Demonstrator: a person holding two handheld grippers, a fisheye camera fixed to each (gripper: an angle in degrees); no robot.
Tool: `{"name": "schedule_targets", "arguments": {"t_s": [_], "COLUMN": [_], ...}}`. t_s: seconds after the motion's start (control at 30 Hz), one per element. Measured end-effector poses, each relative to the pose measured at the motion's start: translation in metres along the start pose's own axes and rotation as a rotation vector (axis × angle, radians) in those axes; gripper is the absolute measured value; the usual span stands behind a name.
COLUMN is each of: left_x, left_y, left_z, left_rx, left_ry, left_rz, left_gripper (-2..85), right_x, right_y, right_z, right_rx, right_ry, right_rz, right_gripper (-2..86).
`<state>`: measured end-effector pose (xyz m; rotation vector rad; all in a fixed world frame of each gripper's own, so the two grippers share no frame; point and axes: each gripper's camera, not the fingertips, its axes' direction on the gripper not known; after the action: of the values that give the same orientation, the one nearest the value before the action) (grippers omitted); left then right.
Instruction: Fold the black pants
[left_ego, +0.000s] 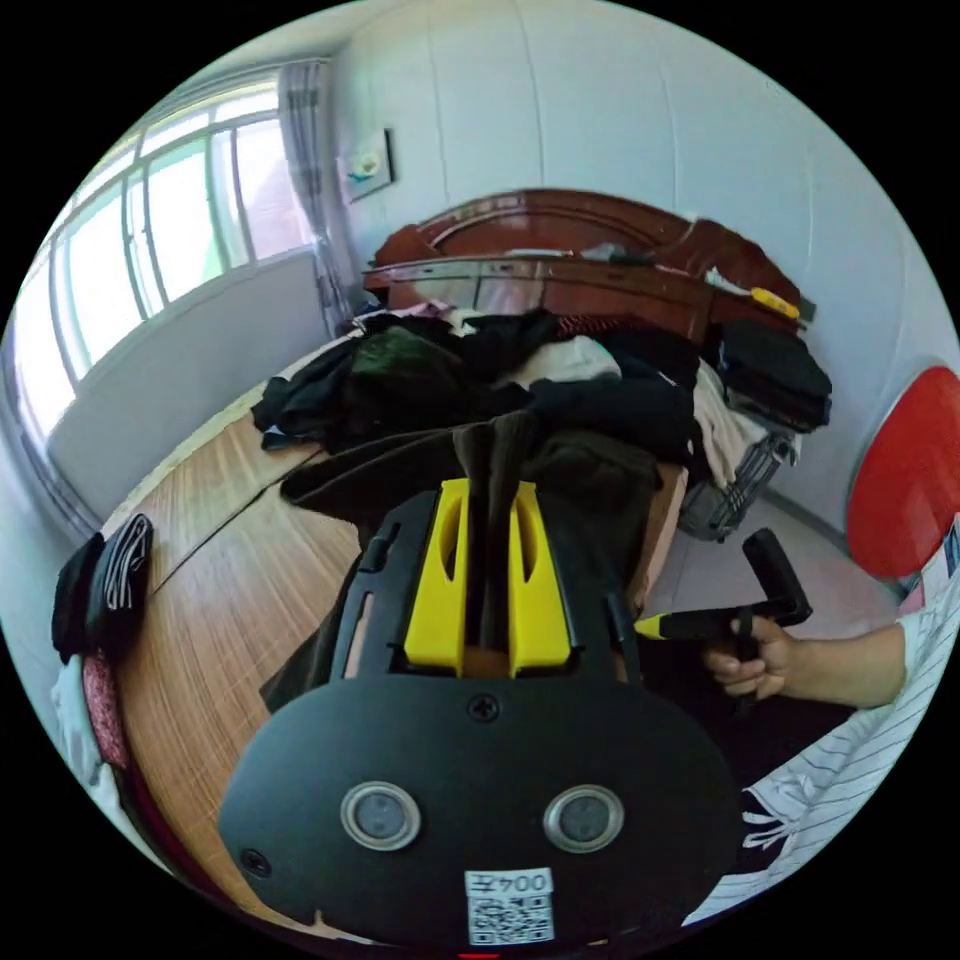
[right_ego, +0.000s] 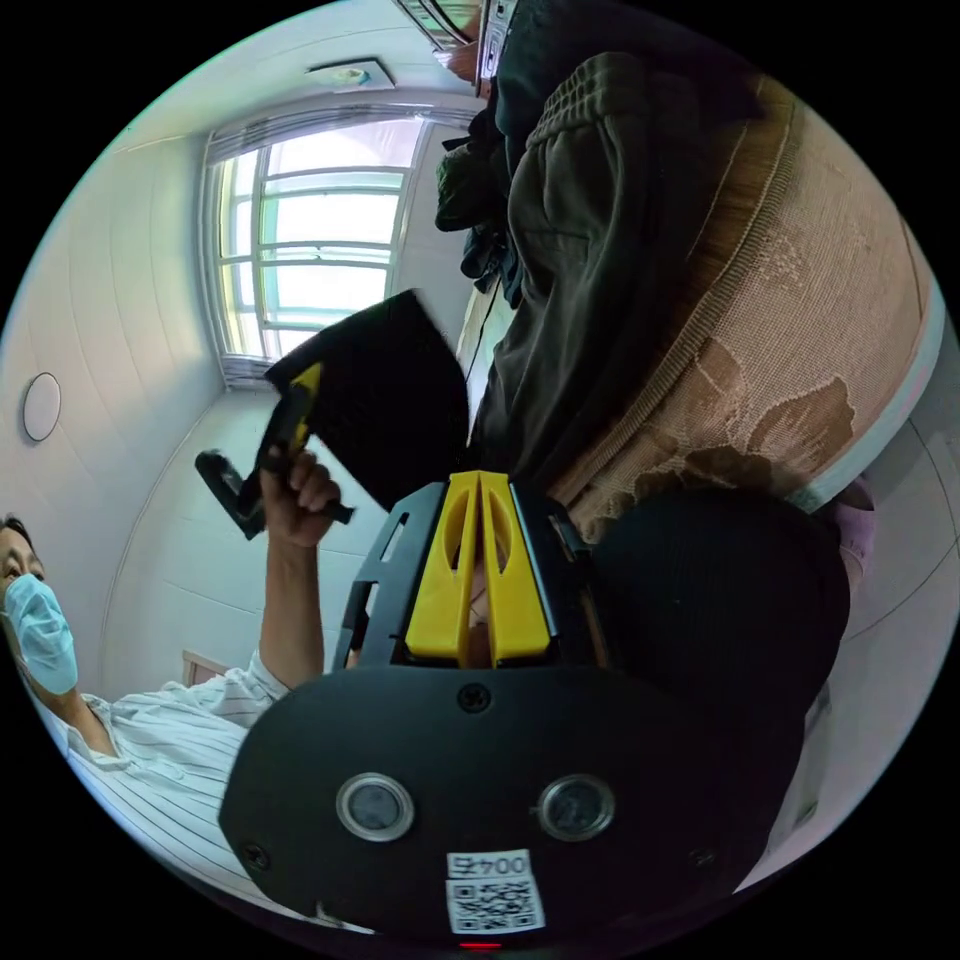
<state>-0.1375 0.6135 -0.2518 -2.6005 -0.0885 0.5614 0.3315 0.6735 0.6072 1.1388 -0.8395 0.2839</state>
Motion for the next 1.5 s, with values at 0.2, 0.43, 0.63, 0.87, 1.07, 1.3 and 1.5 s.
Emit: {"name": "schedule_targets", "arguments": {"t_s": [0.2, 0.43, 0.63, 0.87, 1.07, 1.3, 1.5], "left_x": [0.095, 0.031, -0.046, -0.055, -0.058, -0.076, -0.101], "left_y": [0.043, 0.100, 0.245, 0.317, 0.327, 0.355, 0.380], "left_z": [0.189, 0.133, 0.097, 0.124, 0.162, 0.176, 0.186], "left_rx": [-0.240, -0.011, -0.145, -0.258, -0.296, -0.233, -0.200], "left_ry": [0.070, -0.091, -0.291, -0.245, -0.288, -0.242, -0.192], "left_rz": [-0.014, -0.299, -0.536, -0.646, -0.584, -0.640, -0.672], "left_gripper": [7.3, 8.1, 8.4, 9.5, 9.6, 9.0, 8.3], "right_x": [-0.007, -0.009, -0.021, -0.059, -0.043, -0.062, -0.086], "right_y": [-0.013, -0.025, -0.033, -0.023, -0.006, -0.016, -0.084], "right_z": [-0.010, -0.021, -0.010, 0.083, 0.188, 0.201, 0.101], "right_rx": [0.002, 0.053, 0.027, -0.226, -0.321, -0.244, 0.021], "right_ry": [-0.001, -0.033, 0.003, -0.049, -0.167, -0.094, 0.095], "right_rz": [-0.003, 0.018, 0.001, 0.017, 0.305, 0.263, 0.002], "right_gripper": [-0.4, 5.1, 5.9, 7.3, 9.2, 10.1, 10.1]}}
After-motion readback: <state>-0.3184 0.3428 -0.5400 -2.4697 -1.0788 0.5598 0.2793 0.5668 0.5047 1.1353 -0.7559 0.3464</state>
